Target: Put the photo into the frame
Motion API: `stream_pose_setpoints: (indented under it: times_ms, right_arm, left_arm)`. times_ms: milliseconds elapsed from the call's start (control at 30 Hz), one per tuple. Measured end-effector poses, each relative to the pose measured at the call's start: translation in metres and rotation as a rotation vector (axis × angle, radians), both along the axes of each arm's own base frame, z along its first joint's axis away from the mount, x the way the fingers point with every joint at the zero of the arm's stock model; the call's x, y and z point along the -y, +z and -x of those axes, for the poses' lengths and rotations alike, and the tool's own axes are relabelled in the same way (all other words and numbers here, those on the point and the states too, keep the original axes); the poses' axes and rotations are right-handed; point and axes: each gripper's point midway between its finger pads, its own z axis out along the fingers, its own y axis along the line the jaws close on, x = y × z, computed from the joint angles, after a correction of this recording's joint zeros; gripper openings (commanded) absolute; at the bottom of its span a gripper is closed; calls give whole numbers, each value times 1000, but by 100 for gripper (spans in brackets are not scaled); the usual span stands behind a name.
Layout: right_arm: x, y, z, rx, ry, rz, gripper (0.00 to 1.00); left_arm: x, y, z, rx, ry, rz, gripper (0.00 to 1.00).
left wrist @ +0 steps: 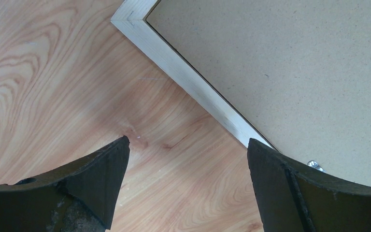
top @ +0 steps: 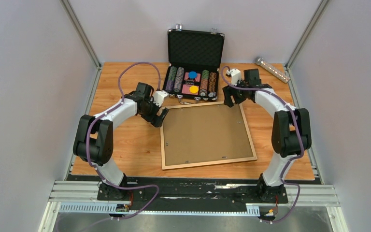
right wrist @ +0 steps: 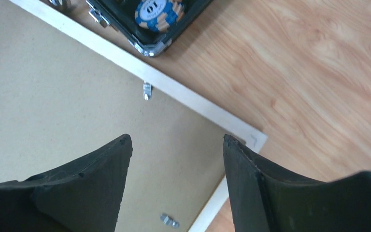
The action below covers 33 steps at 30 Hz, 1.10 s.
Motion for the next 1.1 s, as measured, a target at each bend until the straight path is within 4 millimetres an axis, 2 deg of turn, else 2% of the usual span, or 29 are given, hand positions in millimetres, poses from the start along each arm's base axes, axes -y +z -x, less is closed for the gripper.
stream_pose_setpoints:
  times_ms: [133, 333, 500, 633, 767, 967, 1100]
  right_arm:
    - [18, 8, 17, -3, -48, -9, 67]
    - [60, 0, 53, -48, -154, -6, 67]
    - [86, -3, 84, -66, -231, -11, 66]
    - [90, -3, 101, -72, -252, -17, 66]
    - [91, -12, 112, -104, -263, -19, 65]
    - [93, -19, 115, -129, -275, -32, 65]
    - [89, -34, 118, -183, -263, -47, 65]
  left_arm:
    - [2, 0, -1, 3, 0, 9, 98]
    - [7, -6, 0, -23, 13, 35, 94]
    - [13, -20, 5, -92, 32, 65, 83]
    - [20, -23, 4, -117, 35, 95, 69]
    - [27, -26, 4, -148, 33, 132, 60]
    - [33, -27, 4, -168, 38, 161, 50]
    - [34, -27, 4, -178, 52, 170, 40]
